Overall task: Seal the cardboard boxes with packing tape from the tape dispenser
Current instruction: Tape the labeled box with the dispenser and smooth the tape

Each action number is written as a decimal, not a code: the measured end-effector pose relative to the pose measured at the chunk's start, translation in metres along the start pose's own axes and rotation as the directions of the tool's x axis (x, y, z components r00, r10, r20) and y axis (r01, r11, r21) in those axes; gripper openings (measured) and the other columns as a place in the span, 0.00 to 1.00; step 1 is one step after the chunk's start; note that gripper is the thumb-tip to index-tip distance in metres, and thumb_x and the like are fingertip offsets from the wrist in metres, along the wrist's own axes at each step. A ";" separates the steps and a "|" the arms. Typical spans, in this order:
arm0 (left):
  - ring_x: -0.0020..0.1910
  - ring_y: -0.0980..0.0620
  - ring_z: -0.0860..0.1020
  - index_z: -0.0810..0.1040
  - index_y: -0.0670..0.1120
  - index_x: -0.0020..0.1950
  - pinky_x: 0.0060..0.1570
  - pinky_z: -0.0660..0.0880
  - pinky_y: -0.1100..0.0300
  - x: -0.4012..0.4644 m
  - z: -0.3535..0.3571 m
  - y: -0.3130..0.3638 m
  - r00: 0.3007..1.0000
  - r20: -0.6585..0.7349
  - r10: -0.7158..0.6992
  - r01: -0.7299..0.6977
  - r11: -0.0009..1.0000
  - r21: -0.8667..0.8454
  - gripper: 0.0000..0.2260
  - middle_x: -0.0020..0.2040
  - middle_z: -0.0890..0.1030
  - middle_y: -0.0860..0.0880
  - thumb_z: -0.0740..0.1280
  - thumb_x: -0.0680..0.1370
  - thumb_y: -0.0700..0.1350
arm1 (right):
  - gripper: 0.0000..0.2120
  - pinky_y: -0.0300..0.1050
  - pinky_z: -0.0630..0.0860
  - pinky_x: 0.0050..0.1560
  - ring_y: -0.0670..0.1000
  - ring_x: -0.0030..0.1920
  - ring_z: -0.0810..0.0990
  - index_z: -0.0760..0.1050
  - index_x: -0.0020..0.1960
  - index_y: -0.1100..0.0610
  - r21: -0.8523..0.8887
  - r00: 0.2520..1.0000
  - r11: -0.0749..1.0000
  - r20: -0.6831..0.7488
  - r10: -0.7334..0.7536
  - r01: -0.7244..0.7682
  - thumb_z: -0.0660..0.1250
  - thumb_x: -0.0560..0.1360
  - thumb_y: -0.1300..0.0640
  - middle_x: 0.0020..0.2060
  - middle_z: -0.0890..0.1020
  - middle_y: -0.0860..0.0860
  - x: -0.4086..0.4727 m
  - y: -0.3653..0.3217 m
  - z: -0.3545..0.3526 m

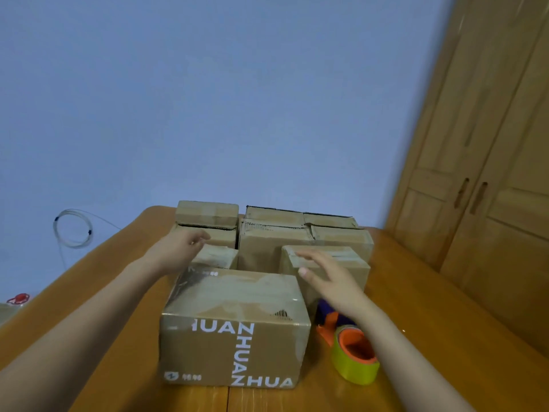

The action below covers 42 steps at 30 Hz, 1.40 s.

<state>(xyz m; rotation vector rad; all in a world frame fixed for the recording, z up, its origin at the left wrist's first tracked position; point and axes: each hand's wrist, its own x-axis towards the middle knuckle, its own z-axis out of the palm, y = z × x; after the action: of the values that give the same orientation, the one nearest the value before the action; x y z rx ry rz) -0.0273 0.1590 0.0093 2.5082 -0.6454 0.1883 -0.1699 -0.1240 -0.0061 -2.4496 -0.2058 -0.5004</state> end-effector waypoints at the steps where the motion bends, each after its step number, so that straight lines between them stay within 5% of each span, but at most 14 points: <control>1: 0.62 0.49 0.74 0.73 0.48 0.68 0.56 0.70 0.58 0.013 0.003 -0.009 0.999 0.041 0.011 -0.012 1.000 0.011 0.16 0.66 0.76 0.48 0.54 0.83 0.39 | 0.20 0.43 0.62 0.70 0.44 0.70 0.64 0.67 0.71 0.47 -0.096 1.000 0.995 -0.006 0.028 -0.029 0.62 0.80 0.51 0.68 0.68 0.41 0.014 0.012 -0.005; 4: 0.71 0.54 0.64 0.67 0.56 0.72 0.70 0.61 0.56 0.046 0.020 -0.034 0.960 0.275 0.050 -0.052 0.999 0.000 0.26 0.74 0.63 0.55 0.57 0.79 0.31 | 0.30 0.55 0.53 0.75 0.49 0.76 0.53 0.57 0.76 0.45 -0.400 0.982 0.907 0.075 0.174 -0.130 0.63 0.78 0.56 0.76 0.59 0.45 0.051 0.053 -0.013; 6: 0.74 0.55 0.58 0.63 0.60 0.73 0.73 0.55 0.56 0.059 0.029 -0.043 0.895 0.440 0.075 -0.083 0.997 -0.002 0.26 0.74 0.57 0.58 0.62 0.80 0.37 | 0.35 0.60 0.47 0.75 0.52 0.77 0.47 0.51 0.77 0.42 -0.527 0.941 0.836 0.182 0.286 -0.153 0.66 0.77 0.52 0.77 0.52 0.44 0.063 0.074 -0.013; 9: 0.77 0.51 0.54 0.58 0.59 0.75 0.73 0.50 0.56 0.069 0.036 -0.051 0.845 0.533 0.055 -0.130 0.986 0.104 0.28 0.78 0.55 0.53 0.63 0.80 0.38 | 0.39 0.58 0.48 0.74 0.55 0.77 0.50 0.49 0.77 0.39 -0.608 0.912 0.781 0.229 0.342 -0.140 0.69 0.74 0.46 0.77 0.53 0.44 0.065 0.092 -0.008; 14: 0.75 0.52 0.56 0.53 0.65 0.75 0.70 0.61 0.52 0.063 0.040 -0.069 0.932 0.360 0.049 -0.211 0.878 0.429 0.29 0.77 0.55 0.59 0.64 0.80 0.49 | 0.38 0.57 0.57 0.73 0.56 0.75 0.57 0.50 0.77 0.39 -0.676 0.935 0.726 0.163 0.313 -0.125 0.69 0.74 0.50 0.77 0.56 0.45 0.058 0.109 -0.013; 21: 0.73 0.53 0.60 0.51 0.65 0.76 0.63 0.64 0.57 0.054 0.030 -0.074 0.965 0.259 0.035 -0.187 0.784 0.591 0.28 0.76 0.59 0.59 0.60 0.81 0.48 | 0.39 0.54 0.64 0.69 0.55 0.71 0.64 0.53 0.77 0.43 -0.728 0.911 0.629 0.015 0.413 -0.273 0.71 0.73 0.50 0.74 0.63 0.47 0.045 0.134 -0.041; 25: 0.73 0.52 0.61 0.50 0.62 0.77 0.64 0.63 0.55 0.048 0.032 -0.062 0.965 0.262 0.010 -0.191 0.710 0.677 0.25 0.76 0.60 0.57 0.55 0.83 0.47 | 0.42 0.61 0.54 0.73 0.57 0.76 0.53 0.48 0.78 0.44 -0.626 0.900 0.706 0.016 0.436 -0.331 0.70 0.73 0.50 0.78 0.53 0.48 0.043 0.125 -0.042; 29: 0.69 0.51 0.67 0.49 0.60 0.77 0.63 0.64 0.54 0.046 0.040 -0.061 0.968 0.249 0.000 -0.198 0.607 0.770 0.25 0.74 0.63 0.55 0.54 0.82 0.57 | 0.37 0.56 0.49 0.76 0.48 0.77 0.44 0.46 0.74 0.37 -0.272 0.986 0.955 0.084 0.144 -0.116 0.65 0.75 0.42 0.77 0.49 0.42 0.029 0.063 -0.027; 31: 0.69 0.50 0.67 0.50 0.60 0.77 0.66 0.63 0.51 0.046 0.039 -0.060 0.967 0.251 -0.033 -0.185 0.586 0.789 0.25 0.74 0.63 0.54 0.55 0.81 0.57 | 0.33 0.48 0.46 0.76 0.39 0.75 0.42 0.47 0.73 0.33 -0.123 0.991 0.992 0.133 0.020 -0.003 0.60 0.73 0.33 0.76 0.48 0.35 0.010 0.020 -0.019; 33: 0.72 0.51 0.64 0.50 0.60 0.77 0.71 0.55 0.44 0.047 0.032 -0.055 0.967 0.244 -0.077 -0.139 0.641 0.755 0.25 0.75 0.64 0.55 0.56 0.82 0.55 | 0.34 0.43 0.42 0.74 0.34 0.73 0.38 0.46 0.71 0.28 -0.102 0.965 0.992 0.256 -0.051 0.079 0.52 0.69 0.24 0.73 0.45 0.29 -0.011 -0.016 -0.011; 36: 0.74 0.52 0.61 0.52 0.59 0.77 0.73 0.47 0.43 0.044 0.015 -0.046 0.976 0.208 -0.068 -0.107 0.682 0.724 0.25 0.74 0.66 0.55 0.57 0.81 0.52 | 0.35 0.43 0.30 0.71 0.37 0.72 0.29 0.35 0.69 0.27 -0.248 0.886 0.952 0.461 -0.048 0.180 0.50 0.69 0.24 0.73 0.36 0.32 -0.032 -0.050 0.004; 39: 0.70 0.52 0.66 0.61 0.57 0.74 0.72 0.58 0.50 0.037 -0.004 -0.034 0.986 0.167 -0.016 -0.075 0.848 0.525 0.24 0.71 0.70 0.53 0.62 0.79 0.46 | 0.38 0.48 0.25 0.66 0.47 0.66 0.20 0.22 0.60 0.30 -0.382 0.838 0.894 0.545 0.015 0.233 0.49 0.66 0.25 0.72 0.28 0.38 -0.038 -0.066 0.022; 42: 0.60 0.55 0.74 0.70 0.56 0.66 0.58 0.70 0.58 0.020 -0.019 -0.013 0.990 0.116 0.081 -0.094 0.989 0.117 0.15 0.63 0.76 0.55 0.65 0.79 0.48 | 0.50 0.58 0.35 0.67 0.55 0.69 0.26 0.17 0.58 0.31 -0.483 0.879 0.851 0.474 0.059 0.204 0.64 0.73 0.36 0.71 0.28 0.44 -0.043 -0.057 0.043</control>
<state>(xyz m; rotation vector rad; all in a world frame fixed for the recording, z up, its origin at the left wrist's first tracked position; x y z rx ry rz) -0.0032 0.1705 0.0249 2.6243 -0.8127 0.1238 -0.2115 -0.0542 -0.0236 -3.0875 -0.4152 0.0505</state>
